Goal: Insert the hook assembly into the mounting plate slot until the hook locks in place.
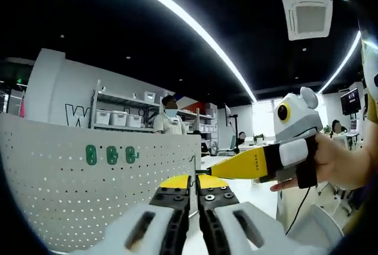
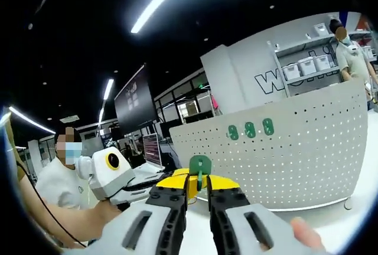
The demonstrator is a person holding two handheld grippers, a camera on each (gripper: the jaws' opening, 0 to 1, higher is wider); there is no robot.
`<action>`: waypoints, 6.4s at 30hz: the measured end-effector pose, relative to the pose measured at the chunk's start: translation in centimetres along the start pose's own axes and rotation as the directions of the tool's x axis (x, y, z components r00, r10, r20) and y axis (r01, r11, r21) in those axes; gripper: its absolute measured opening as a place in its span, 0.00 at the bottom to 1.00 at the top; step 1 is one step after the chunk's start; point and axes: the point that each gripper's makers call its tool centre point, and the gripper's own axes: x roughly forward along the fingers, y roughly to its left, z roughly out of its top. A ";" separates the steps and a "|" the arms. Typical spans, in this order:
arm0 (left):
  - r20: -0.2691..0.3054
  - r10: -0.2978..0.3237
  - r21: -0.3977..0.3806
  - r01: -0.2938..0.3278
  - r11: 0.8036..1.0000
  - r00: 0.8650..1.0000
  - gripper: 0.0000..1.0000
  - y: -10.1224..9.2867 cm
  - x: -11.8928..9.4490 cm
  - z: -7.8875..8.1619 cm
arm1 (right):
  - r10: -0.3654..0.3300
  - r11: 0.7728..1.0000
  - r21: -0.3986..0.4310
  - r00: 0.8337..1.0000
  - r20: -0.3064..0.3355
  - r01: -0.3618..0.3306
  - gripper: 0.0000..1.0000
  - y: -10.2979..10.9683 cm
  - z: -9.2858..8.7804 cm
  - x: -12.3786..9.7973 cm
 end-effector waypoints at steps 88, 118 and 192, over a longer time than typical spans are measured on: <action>-0.329 0.154 -0.039 -0.177 0.983 0.932 0.61 4.0 -4.0 -8.1 | -0.051 0.995 -0.077 0.990 0.128 0.061 0.01 -1.7 2.9 -1.7; -0.421 0.157 -0.031 -0.187 0.982 0.893 0.73 3.5 -8.1 -11.8 | -0.079 0.991 -0.101 0.988 0.133 0.093 0.01 -3.7 3.5 -1.4; -0.465 0.252 -0.074 -0.321 0.944 0.849 0.84 0.6 -14.7 -14.0 | -0.393 0.846 -0.275 0.883 0.259 0.457 0.01 -17.0 6.3 7.2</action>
